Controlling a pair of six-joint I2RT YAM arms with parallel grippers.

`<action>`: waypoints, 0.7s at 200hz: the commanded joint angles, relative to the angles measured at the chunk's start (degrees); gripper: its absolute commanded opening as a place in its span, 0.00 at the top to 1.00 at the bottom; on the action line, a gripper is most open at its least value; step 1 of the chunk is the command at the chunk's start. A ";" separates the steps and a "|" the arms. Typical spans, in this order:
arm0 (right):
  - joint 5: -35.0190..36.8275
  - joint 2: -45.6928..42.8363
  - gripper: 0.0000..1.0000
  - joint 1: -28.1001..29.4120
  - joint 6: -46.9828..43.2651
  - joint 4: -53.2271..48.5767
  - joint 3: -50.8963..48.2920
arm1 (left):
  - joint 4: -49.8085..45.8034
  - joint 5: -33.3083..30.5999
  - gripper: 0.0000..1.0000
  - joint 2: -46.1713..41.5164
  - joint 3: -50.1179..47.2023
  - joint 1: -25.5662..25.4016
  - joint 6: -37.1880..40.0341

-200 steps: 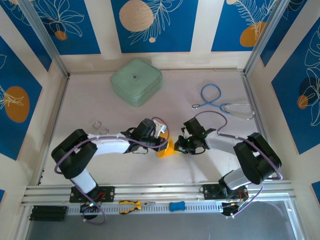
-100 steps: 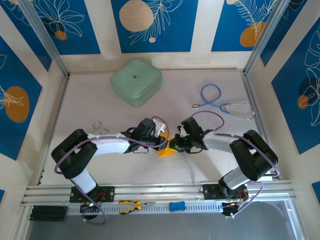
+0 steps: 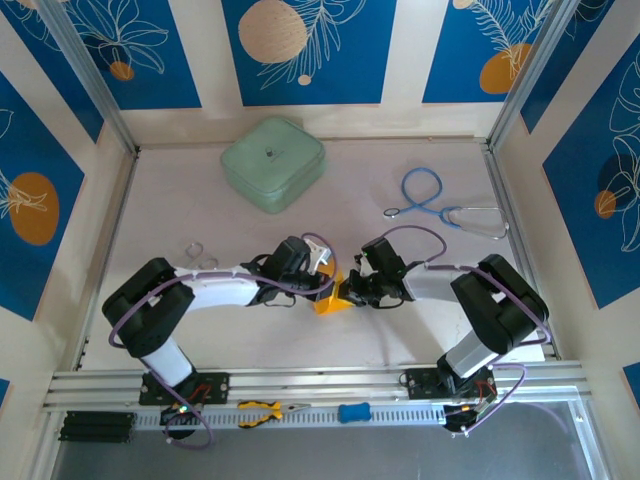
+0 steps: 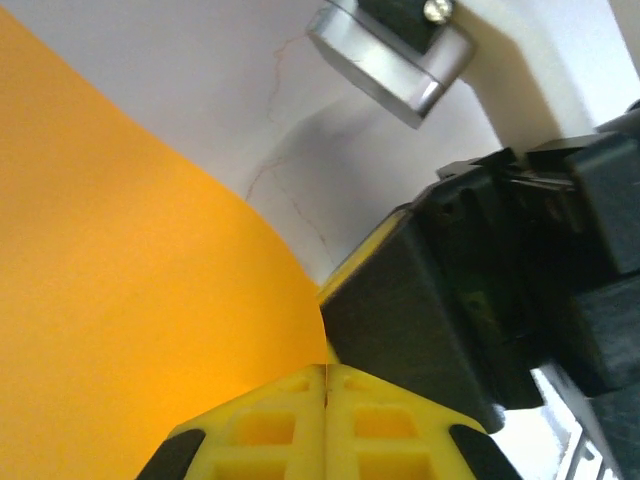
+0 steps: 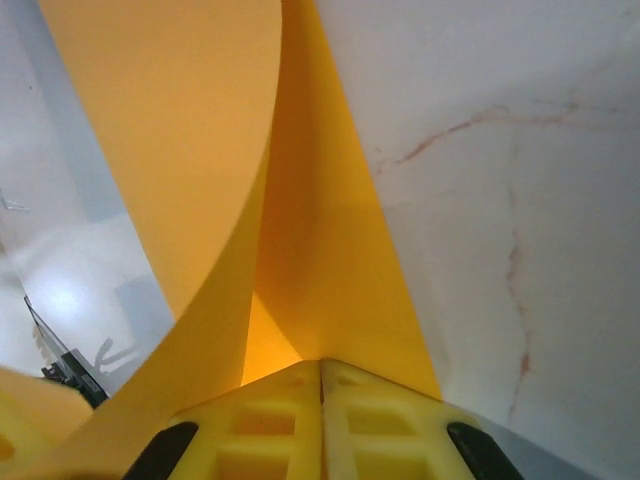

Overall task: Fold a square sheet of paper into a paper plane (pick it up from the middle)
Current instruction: Fold the triangle a second time at the center of the table.

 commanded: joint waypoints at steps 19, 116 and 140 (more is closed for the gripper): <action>1.62 0.46 0.91 -0.08 -1.33 -5.11 -1.88 | -4.02 -3.93 1.00 0.79 0.34 1.79 3.47; 1.40 0.02 0.91 0.14 -1.59 -5.28 -1.35 | -9.66 -11.12 1.00 2.10 2.76 2.03 7.64; 1.40 0.02 0.91 0.30 -1.73 -5.45 -1.16 | -9.49 -11.30 1.00 2.49 2.83 2.06 7.74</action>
